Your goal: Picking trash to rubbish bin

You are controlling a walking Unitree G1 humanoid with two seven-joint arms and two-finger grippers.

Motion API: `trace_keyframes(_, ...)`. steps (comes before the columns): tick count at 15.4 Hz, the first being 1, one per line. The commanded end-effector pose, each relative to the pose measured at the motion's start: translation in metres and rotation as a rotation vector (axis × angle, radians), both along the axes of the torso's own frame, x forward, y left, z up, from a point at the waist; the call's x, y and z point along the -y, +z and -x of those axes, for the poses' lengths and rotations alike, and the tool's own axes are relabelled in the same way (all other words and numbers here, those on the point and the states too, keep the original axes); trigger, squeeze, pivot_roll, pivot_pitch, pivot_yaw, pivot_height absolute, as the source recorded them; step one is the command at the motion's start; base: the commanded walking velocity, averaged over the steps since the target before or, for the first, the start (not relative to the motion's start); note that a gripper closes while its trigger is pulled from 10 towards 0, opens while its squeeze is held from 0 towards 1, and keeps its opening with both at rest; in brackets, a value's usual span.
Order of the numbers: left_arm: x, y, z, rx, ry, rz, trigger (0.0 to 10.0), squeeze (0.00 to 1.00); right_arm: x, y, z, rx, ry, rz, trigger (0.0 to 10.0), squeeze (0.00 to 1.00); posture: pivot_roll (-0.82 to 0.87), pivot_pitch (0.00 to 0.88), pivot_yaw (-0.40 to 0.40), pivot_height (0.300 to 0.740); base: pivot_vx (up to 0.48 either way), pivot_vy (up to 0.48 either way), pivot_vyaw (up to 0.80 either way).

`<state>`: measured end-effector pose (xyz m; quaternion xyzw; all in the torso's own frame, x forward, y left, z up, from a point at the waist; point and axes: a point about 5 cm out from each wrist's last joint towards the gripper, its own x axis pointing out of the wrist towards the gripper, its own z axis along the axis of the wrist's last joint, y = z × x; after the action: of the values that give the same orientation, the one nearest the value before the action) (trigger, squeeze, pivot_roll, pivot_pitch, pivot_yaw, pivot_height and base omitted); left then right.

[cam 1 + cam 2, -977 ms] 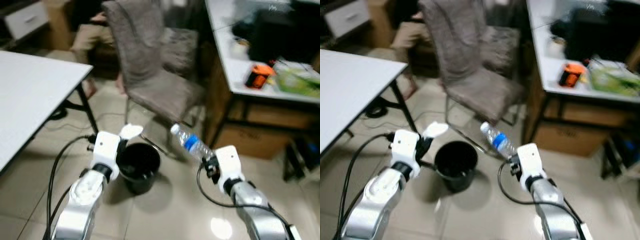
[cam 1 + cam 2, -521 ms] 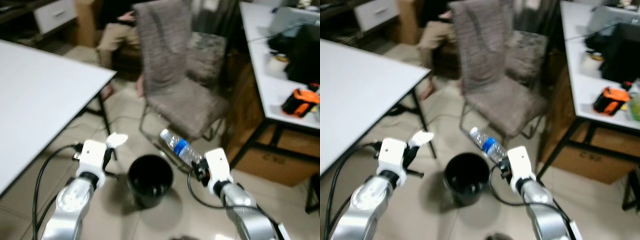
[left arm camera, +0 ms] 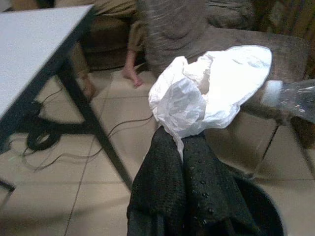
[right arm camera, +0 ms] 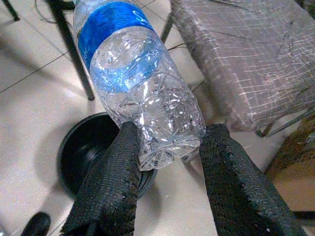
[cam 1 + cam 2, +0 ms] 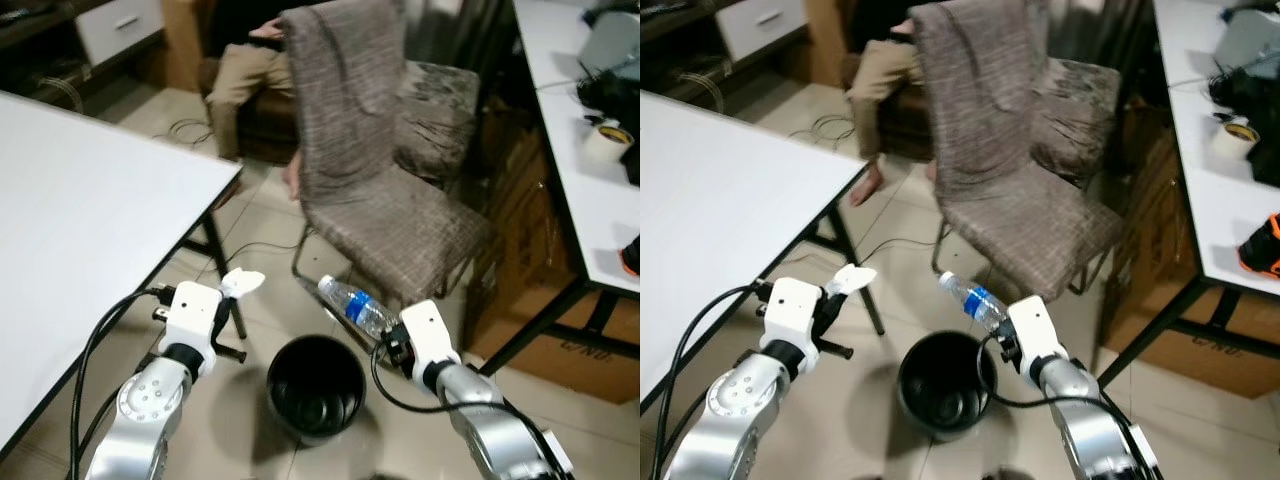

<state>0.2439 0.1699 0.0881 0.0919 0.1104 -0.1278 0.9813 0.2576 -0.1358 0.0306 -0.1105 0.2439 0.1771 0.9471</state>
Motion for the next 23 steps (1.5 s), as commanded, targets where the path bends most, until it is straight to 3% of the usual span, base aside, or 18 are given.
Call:
trace_keyframes(1,0.008,-0.001,-0.001,-0.004,-0.041,0.011,10.0,0.0,0.009,-0.005,-0.002,-0.013,-0.005,0.027,10.0,0.0,-0.02,0.127,-0.024,0.74,0.0,0.0,0.0)
trace_keyframes(7,0.004,-0.017,0.0,-0.102,-0.111,-0.139,10.0,0.0,0.0,-0.013,-0.011,-0.044,0.047,0.014,10.0,0.0,-0.02,0.193,-0.011,0.74,0.0,0.0,0.0)
trace_keyframes(11,-0.001,-0.013,0.009,-0.109,-0.154,-0.165,10.0,0.0,-0.009,-0.023,-0.02,-0.088,0.132,0.08,10.0,0.0,-0.02,0.252,0.007,0.74,0.0,0.0,0.0)
trace_keyframes(14,-0.009,-0.005,0.015,-0.113,-0.166,-0.184,10.0,0.0,-0.021,-0.023,-0.034,-0.115,0.153,0.068,10.0,0.0,0.01,0.299,-0.006,0.74,0.0,0.0,0.0)
trace_keyframes(19,-0.014,0.003,0.019,-0.111,-0.136,-0.167,10.0,0.0,-0.034,-0.013,-0.053,-0.101,0.185,0.071,10.0,0.0,0.02,0.3,-0.021,0.74,0.0,0.0,0.0)
trace_keyframes(20,-0.013,0.003,0.02,-0.116,-0.136,-0.168,10.0,0.0,-0.035,-0.012,-0.055,-0.101,0.192,0.065,10.0,0.11,0.02,0.294,-0.025,0.74,0.0,0.0,0.0)
trace_keyframes(21,-0.013,0.003,0.02,-0.119,-0.137,-0.169,10.0,0.0,-0.037,-0.011,-0.057,-0.101,0.201,0.064,10.0,0.5,0.02,0.293,-0.026,0.74,0.0,0.0,0.0)
trace_keyframes(22,-0.013,0.003,0.019,-0.12,-0.137,-0.17,10.0,0.0,-0.037,-0.011,-0.057,-0.103,0.203,0.061,10.0,0.5,0.03,0.287,-0.028,0.74,0.0,0.0,0.0)
trace_keyframes(23,-0.013,0.003,0.019,-0.12,-0.133,-0.171,10.0,0.0,-0.039,-0.011,-0.057,-0.117,0.203,0.036,10.0,1.0,0.03,0.284,-0.029,0.74,0.0,0.0,0.0)
